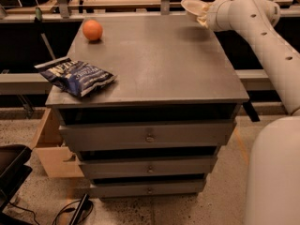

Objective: Move paper bowl near blue chip bag

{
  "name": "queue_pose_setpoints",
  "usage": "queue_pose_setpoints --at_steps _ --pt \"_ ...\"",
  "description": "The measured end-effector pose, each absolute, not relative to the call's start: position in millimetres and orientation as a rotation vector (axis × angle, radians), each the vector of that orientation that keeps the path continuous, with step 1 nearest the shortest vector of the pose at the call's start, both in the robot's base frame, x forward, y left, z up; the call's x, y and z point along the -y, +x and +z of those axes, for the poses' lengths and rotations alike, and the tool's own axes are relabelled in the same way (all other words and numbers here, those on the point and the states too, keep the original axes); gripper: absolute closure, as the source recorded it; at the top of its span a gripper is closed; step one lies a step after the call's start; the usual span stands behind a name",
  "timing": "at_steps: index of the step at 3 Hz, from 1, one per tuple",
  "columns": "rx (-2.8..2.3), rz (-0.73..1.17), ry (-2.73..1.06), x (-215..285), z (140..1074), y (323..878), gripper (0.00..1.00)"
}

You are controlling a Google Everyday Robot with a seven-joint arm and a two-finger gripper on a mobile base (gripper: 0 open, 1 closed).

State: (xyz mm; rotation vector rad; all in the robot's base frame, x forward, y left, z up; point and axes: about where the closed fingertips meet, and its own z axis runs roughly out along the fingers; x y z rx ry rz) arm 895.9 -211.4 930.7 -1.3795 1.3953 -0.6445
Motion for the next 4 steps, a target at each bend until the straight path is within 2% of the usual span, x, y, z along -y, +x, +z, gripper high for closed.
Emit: queue_pose_setpoints --at_steps 1,2,4 --pt "-1.314 -0.608 -1.387 214.9 960.1 866.5 1.00" --pt "-1.207 -0.490 -1.435 202.6 988.5 804.1 1.00" --pt "-0.933 -0.203 -1.585 131.9 1037.6 670.0 1.00"
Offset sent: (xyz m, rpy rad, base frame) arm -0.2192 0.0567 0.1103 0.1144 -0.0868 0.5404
